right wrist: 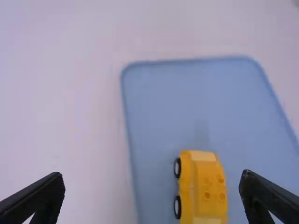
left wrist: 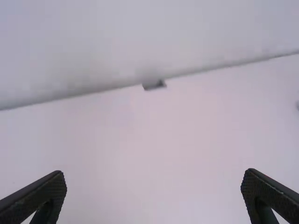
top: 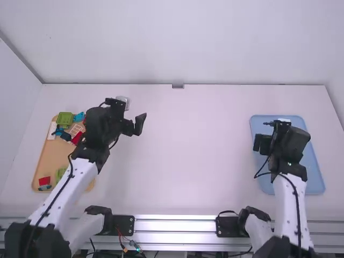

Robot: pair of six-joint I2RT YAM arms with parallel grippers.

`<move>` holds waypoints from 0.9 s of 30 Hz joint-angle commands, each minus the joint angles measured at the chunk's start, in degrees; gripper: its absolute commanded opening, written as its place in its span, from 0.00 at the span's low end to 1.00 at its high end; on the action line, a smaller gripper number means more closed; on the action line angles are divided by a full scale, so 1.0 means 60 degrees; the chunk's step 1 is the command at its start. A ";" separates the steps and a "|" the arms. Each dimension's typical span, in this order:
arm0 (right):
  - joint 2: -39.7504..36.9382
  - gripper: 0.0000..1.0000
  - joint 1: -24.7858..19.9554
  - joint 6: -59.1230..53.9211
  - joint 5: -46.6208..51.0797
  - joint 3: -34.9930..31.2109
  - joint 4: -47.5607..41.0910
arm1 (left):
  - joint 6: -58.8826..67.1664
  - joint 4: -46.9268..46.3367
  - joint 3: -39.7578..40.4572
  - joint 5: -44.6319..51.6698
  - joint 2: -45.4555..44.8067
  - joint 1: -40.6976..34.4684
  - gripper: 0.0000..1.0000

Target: Assemble lego blocks to make yellow taxi

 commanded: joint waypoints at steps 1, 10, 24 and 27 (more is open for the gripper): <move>-0.1060 0.98 0.0594 0.0044 -0.0535 0.0149 -0.0146 | -0.0073 -0.0215 -0.0018 -0.0102 -0.0812 -0.0040 0.99; -0.2682 0.90 0.1942 0.0791 -0.0192 -0.0598 0.0525 | -0.0173 -0.0993 -0.0740 -0.0827 -0.2161 0.0733 0.92; -0.5221 0.64 0.3310 0.2508 0.1153 -0.3137 0.2118 | -0.0173 -0.0993 -0.3073 -0.2705 -0.4494 0.0818 0.67; -0.5832 0.57 0.3310 0.2508 0.1153 -0.3749 0.2118 | -0.0173 -0.0993 -0.3667 -0.2705 -0.5087 0.0818 0.61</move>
